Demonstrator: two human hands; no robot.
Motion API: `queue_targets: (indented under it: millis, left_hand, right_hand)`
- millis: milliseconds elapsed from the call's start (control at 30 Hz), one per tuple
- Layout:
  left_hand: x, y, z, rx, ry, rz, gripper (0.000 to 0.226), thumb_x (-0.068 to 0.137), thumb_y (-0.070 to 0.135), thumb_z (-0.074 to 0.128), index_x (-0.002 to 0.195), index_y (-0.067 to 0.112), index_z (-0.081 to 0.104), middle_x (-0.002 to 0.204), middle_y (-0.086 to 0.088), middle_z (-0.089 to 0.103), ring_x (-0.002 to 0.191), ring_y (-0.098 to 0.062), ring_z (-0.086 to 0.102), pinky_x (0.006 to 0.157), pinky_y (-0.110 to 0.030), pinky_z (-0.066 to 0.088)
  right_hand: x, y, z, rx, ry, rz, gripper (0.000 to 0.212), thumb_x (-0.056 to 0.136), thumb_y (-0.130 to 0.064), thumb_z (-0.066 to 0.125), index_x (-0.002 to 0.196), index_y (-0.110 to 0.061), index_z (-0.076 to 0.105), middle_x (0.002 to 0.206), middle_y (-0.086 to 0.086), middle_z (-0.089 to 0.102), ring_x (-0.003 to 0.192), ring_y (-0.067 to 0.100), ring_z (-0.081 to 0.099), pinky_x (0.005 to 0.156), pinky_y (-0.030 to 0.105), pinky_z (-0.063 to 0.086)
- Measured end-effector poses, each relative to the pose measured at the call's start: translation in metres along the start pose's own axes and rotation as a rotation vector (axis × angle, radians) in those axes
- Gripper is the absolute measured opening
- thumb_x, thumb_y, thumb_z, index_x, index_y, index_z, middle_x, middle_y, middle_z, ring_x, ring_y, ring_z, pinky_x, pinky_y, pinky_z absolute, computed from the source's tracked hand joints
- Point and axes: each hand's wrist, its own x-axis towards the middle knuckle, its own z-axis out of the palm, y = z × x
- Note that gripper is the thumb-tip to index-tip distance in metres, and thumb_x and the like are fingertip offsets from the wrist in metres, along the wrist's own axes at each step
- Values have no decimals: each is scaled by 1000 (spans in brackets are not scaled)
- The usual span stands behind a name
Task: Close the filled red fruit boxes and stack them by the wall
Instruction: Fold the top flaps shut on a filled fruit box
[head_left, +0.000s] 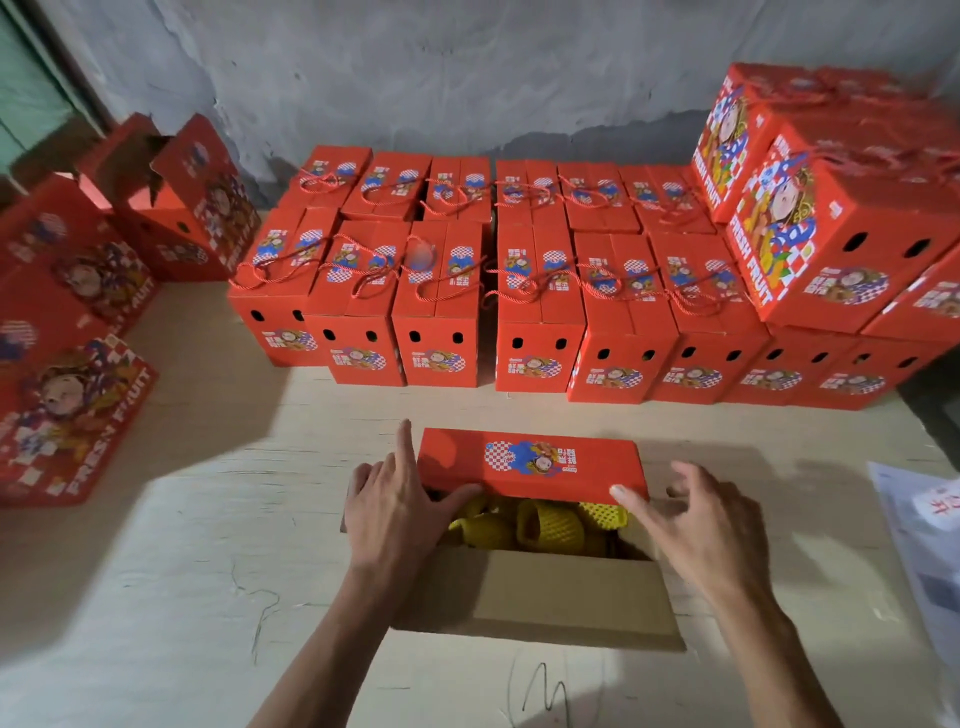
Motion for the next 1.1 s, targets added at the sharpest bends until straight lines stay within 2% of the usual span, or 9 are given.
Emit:
queue_targets:
  millis: [167,233,333,400,600,700,800,933,1100]
  left_hand:
    - [2,12,-22,293,-17,-38,86,72,95,45,112,21,67,112,-1,68,119,-26,54,117,-46,17]
    - [12,10,-33,269,-39,-71,77,74,87,56,115,23,66,117,-2,62,120,-27,49,110,-48,29]
    - [19,6,-39,-124,-102,-1,52,83,53,75,122,22,59,116,-2,58,107,-25,58,83,-41,53]
    - [11,8,-35,-118,-95,203,34,90,33,71,120,20,59,111,1,60,102,-23,60,78,-39,53]
    - [2,3,-29,-225,-23,295,17,87,30,72,76,21,63,84,10,58,86,-17,50,67,-39,51]
    - [5,9,-29,-441,-131,373,16,94,41,58,93,28,66,91,14,63,91,-13,54,86,-43,47]
    - [7,1,-21,-686,-280,335,26,102,48,40,112,36,61,100,16,68,96,-17,62,88,-46,47]
    - [-5,-7,4,-592,-246,454,30,111,30,33,131,26,55,120,15,63,112,-10,56,104,-46,40]
    - [2,-13,20,-574,-120,485,30,102,14,52,132,9,57,159,-6,41,151,-25,30,123,-55,27]
  right_hand:
    - [-6,-8,-14,62,-6,35,53,88,-47,76,123,-8,67,119,11,69,111,31,60,87,39,51]
    - [-5,-14,-17,222,89,65,43,88,-32,81,119,-6,68,118,11,67,107,24,61,84,31,51]
    - [-6,-22,-20,588,87,146,32,93,-52,69,108,-23,69,98,-21,69,88,-12,63,70,2,43]
    - [-10,-35,-18,671,0,102,39,99,-67,48,98,-34,69,90,-33,68,88,-20,60,66,0,41]
    - [-6,-32,4,662,-58,-1,53,100,-55,23,92,-34,71,115,-30,64,116,10,53,87,10,36]
    - [1,-27,6,596,-143,-39,58,97,-56,16,89,-40,71,118,-43,55,118,8,46,88,20,39]
    - [0,-28,19,456,-122,-236,50,107,-37,29,91,-28,76,145,-12,58,140,20,41,109,44,40]
    - [-5,-17,36,455,-287,-334,31,109,-29,41,102,-27,71,166,-5,31,159,16,5,128,44,13]
    - [-5,-6,45,412,-256,-412,36,108,-47,40,136,-31,57,168,-3,23,159,17,4,125,44,17]
